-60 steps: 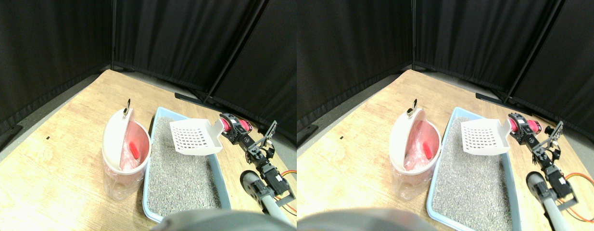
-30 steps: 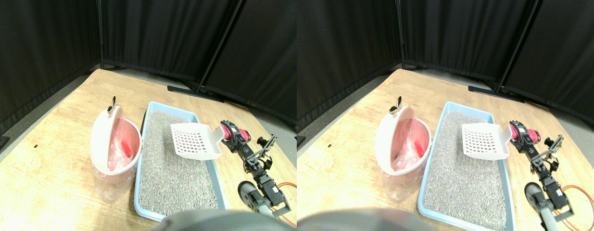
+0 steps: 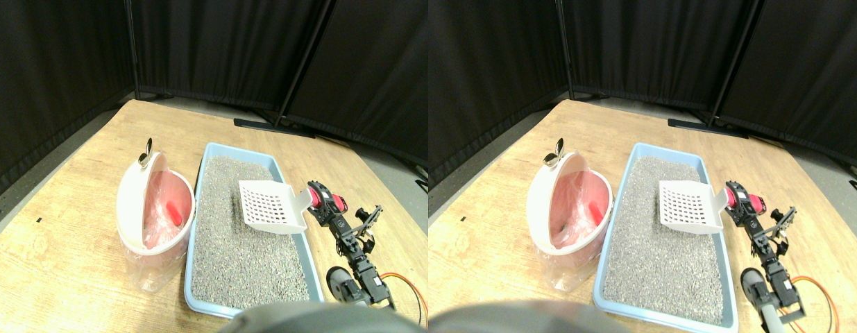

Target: Scoop (unimanual)

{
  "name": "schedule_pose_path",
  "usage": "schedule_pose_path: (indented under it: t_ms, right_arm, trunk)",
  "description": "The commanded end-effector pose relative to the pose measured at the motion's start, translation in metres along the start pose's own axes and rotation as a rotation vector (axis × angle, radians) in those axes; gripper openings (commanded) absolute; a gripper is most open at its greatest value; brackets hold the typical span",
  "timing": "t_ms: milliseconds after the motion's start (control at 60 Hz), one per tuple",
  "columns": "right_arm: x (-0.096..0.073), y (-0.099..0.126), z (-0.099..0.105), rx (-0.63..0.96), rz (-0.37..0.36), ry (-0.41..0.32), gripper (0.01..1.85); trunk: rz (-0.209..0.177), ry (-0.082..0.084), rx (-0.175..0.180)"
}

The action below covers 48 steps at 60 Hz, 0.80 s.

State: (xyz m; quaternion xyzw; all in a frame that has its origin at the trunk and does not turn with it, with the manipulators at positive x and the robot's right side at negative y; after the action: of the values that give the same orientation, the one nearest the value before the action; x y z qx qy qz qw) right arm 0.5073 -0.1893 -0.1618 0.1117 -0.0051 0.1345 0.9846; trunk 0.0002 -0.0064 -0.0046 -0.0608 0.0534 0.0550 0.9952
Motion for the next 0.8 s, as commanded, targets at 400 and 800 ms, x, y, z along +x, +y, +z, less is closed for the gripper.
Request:
schedule_pose_path:
  t_ms: [400, 800]
  right_arm:
    - [-0.014, -0.020, -0.027, 0.081, -0.032, -0.051, 0.05]
    - [-0.024, -0.038, -0.051, 0.097, -0.186, 0.035, 0.05]
  trunk:
    - [-0.027, -0.001, 0.005]
    - [-0.035, 0.000, 0.014]
